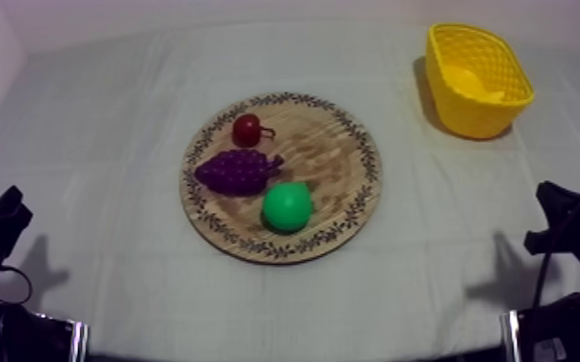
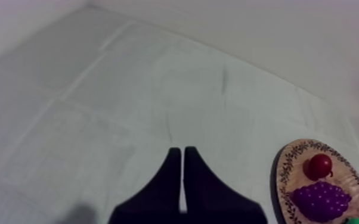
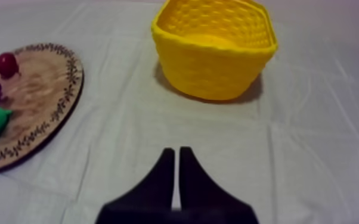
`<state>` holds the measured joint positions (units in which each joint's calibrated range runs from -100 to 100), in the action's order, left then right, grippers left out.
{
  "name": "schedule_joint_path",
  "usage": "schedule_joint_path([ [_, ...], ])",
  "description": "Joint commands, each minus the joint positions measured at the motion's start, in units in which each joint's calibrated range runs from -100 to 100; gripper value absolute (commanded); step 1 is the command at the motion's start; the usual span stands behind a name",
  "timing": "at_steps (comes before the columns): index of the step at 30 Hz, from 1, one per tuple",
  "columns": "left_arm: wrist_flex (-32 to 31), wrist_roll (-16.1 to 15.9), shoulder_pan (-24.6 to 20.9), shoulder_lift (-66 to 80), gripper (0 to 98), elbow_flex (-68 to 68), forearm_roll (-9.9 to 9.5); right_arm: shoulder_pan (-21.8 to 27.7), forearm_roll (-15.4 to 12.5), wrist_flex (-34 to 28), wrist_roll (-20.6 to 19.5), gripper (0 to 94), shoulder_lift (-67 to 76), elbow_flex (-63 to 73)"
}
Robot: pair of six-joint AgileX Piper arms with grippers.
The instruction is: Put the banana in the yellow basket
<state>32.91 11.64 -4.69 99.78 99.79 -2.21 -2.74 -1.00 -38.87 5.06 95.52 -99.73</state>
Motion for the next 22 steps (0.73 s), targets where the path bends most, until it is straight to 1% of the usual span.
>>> schedule_joint_path([
  [1,0.0,0.0,0.0,0.0,0.1,0.0,0.03,0.1,0.0,-0.1,-0.7,0.6,0.1,0.0],
  [7,0.0,0.0,0.0,0.0,0.1,0.0,0.03,0.2,0.0,-0.2,3.6,0.5,0.2,0.0],
  [10,0.0,0.0,0.0,0.0,0.1,0.0,0.03,0.2,0.0,-0.2,4.9,0.5,0.2,0.0],
  [22,0.0,0.0,0.0,0.0,0.1,0.0,0.03,0.2,0.0,-0.2,5.5,0.5,0.2,0.0],
])
